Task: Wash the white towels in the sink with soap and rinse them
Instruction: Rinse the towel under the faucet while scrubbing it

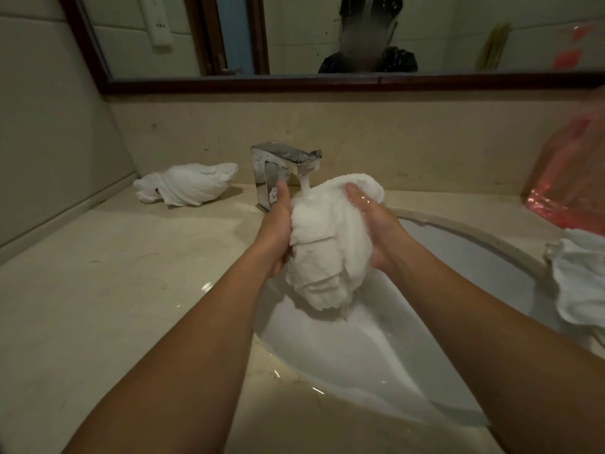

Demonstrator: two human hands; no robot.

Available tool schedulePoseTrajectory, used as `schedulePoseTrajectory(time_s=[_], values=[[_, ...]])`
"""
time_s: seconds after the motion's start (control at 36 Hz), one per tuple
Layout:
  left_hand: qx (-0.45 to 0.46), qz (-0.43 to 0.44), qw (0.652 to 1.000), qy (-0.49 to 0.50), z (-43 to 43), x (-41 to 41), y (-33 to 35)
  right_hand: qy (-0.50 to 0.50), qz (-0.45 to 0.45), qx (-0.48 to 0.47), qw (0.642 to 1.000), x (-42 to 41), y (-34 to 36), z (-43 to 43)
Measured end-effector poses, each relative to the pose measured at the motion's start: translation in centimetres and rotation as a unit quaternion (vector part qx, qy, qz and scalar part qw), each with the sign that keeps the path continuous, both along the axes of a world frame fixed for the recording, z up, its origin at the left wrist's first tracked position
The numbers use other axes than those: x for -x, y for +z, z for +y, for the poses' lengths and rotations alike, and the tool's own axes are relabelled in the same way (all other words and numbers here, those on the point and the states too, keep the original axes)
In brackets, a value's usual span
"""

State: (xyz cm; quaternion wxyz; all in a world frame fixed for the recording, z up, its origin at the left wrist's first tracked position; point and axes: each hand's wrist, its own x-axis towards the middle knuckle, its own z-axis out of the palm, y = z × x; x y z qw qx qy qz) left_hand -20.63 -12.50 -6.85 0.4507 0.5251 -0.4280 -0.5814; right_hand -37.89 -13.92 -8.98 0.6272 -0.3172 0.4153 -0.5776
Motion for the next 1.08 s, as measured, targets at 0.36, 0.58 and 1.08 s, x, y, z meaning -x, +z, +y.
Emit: schedulePoseTrajectory(time_s=[0.36, 0.58, 1.08], values=[[-0.031, 0.109, 0.99, -0.079, 0.5, -0.7, 0.9, -0.011, 0.009, 0.012, 1.0, 0.2, -0.1, 0.5], [-0.032, 0.017, 0.999, -0.024, -1.8, 0.3, -0.9, -0.097, 0.008, 0.003, 0.995, -0.2, 0.1, 0.8], [-0.069, 0.073, 0.991, -0.084, 0.0, 0.0, -0.1, -0.101, -0.021, 0.009, 0.995, 0.0, 0.3, 1.1]])
